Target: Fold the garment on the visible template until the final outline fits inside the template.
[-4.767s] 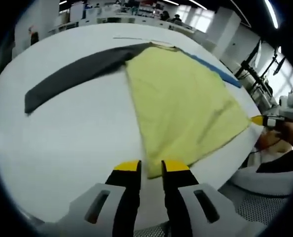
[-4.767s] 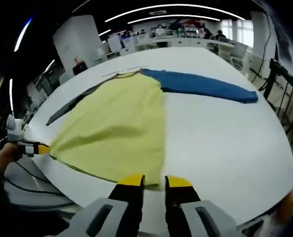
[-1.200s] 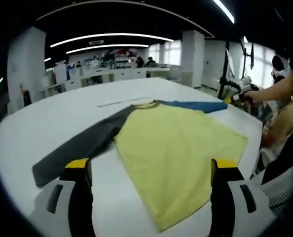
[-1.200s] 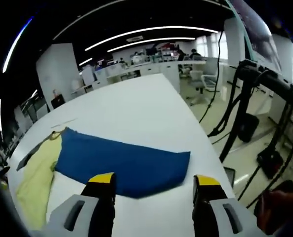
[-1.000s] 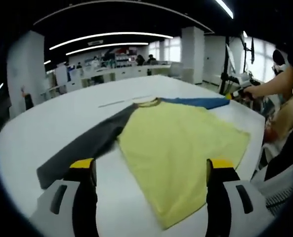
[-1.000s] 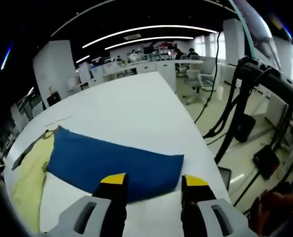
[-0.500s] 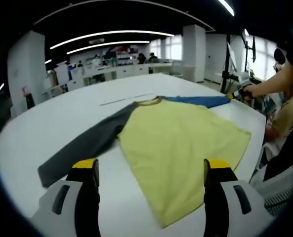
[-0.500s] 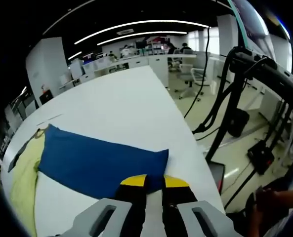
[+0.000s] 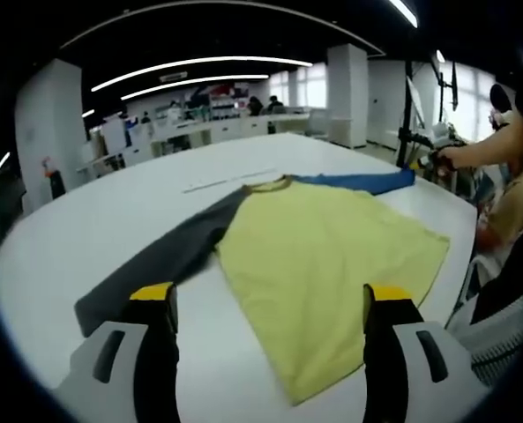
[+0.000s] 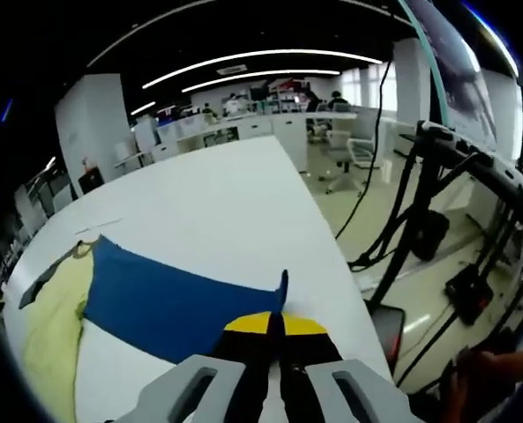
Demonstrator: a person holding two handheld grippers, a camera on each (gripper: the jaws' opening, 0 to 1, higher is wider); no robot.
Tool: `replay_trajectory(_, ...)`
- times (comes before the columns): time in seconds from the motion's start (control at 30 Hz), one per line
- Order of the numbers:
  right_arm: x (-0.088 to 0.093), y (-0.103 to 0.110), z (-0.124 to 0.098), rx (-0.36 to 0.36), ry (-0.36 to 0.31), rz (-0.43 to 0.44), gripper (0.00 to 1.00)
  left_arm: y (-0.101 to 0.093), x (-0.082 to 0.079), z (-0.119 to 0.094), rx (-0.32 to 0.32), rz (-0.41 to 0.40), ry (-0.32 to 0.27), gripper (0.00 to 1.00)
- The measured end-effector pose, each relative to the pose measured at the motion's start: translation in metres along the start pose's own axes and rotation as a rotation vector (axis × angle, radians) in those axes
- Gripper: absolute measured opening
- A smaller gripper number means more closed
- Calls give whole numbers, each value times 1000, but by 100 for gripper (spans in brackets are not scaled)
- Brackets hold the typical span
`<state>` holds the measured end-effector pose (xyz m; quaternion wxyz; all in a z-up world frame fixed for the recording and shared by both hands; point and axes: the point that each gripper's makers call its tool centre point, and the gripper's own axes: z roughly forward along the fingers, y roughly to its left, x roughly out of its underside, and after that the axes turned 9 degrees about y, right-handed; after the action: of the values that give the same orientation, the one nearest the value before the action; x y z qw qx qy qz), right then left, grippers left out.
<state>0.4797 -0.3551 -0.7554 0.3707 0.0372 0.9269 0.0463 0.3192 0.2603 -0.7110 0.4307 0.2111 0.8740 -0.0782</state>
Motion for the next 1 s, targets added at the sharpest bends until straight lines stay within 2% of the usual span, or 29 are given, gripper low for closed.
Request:
replay_trajectory(0.2, -11, 3, 4, -43, -9, 57, 0, -3, -2, -1, -1, 10, -6, 85)
replay_trajectory(0.27, -10, 22, -4, -46, -13, 59, 0, -3, -3, -2, -2, 13, -10, 85)
replay_trajectory(0.3, -11, 18, -1, -47, -13, 58, 0, -2, -4, -3, -2, 15, -13, 85)
replay_trajectory(0.33, -12, 19, 0, -43, -6, 51, 0, -2, -4, -3, -3, 17, -14, 85)
replay_trajectory(0.4, -11, 18, 1, -7, 17, -28, 0, -2, -4, -4, -3, 18, -17, 85)
replay_trajectory(0.43, -13, 32, 0, -12, 14, -33, 0, -2, -4, -4, -2, 17, -17, 85)
replay_trajectory(0.6, -17, 64, -1, -21, 24, -68, 0, -3, -3, -4, -3, 11, -12, 86)
replay_trajectory(0.63, -19, 60, 2, -26, 21, -78, 0, -4, -4, -5, -2, 11, -16, 86)
replay_trajectory(0.73, -24, 67, 4, -43, 16, -83, 0, -5, -4, -6, -4, 20, -18, 86)
replay_trajectory(0.8, -28, 83, 1, -42, 10, -108, 0, -5, -5, -7, -3, 18, -21, 86)
replay_trajectory(1.0, -36, 95, 9, -86, -5, -119, 0, -7, -5, -11, 5, 20, -27, 87)
